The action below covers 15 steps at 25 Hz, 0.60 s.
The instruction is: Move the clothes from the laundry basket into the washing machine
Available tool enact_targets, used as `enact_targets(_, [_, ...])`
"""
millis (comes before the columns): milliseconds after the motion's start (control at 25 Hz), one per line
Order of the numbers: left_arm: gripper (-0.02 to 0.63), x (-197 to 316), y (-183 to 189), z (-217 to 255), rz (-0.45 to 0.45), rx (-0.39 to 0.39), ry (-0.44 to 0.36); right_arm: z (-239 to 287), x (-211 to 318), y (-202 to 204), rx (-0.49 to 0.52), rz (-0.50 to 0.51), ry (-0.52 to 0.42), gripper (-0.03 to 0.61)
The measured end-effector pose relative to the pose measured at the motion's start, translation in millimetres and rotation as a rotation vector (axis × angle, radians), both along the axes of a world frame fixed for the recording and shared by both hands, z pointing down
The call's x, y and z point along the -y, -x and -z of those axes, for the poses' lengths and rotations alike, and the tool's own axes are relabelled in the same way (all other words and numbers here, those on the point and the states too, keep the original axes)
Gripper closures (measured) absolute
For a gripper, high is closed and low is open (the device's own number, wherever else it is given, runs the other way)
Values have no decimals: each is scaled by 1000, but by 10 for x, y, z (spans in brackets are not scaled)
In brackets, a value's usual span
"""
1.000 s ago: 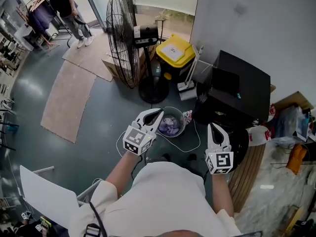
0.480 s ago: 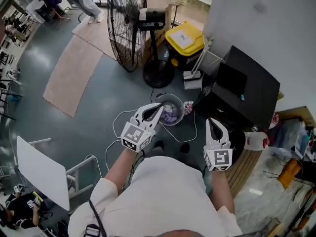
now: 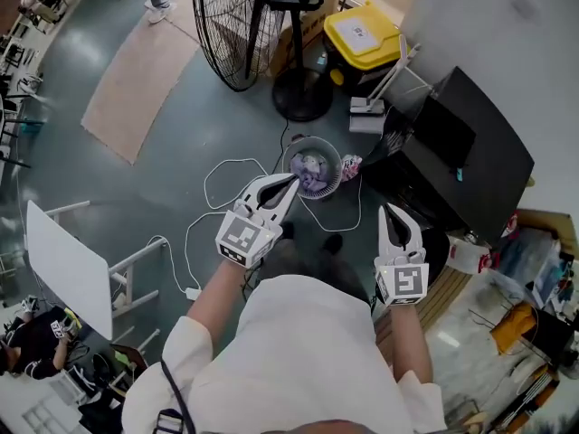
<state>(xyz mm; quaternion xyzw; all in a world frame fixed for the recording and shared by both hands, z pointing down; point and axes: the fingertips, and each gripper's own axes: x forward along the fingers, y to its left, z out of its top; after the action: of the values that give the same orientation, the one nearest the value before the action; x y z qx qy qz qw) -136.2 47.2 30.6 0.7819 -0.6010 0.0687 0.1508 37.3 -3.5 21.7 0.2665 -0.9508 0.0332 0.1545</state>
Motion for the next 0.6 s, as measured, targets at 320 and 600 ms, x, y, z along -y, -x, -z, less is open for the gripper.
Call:
enact_targets(320, [607, -4, 45, -408, 45, 10, 30, -473, 77, 119, -11, 53, 69, 568])
enact_targets(600, [607, -114, 136, -923, 98, -15, 83, -995, 94, 214, -49, 109, 121, 568])
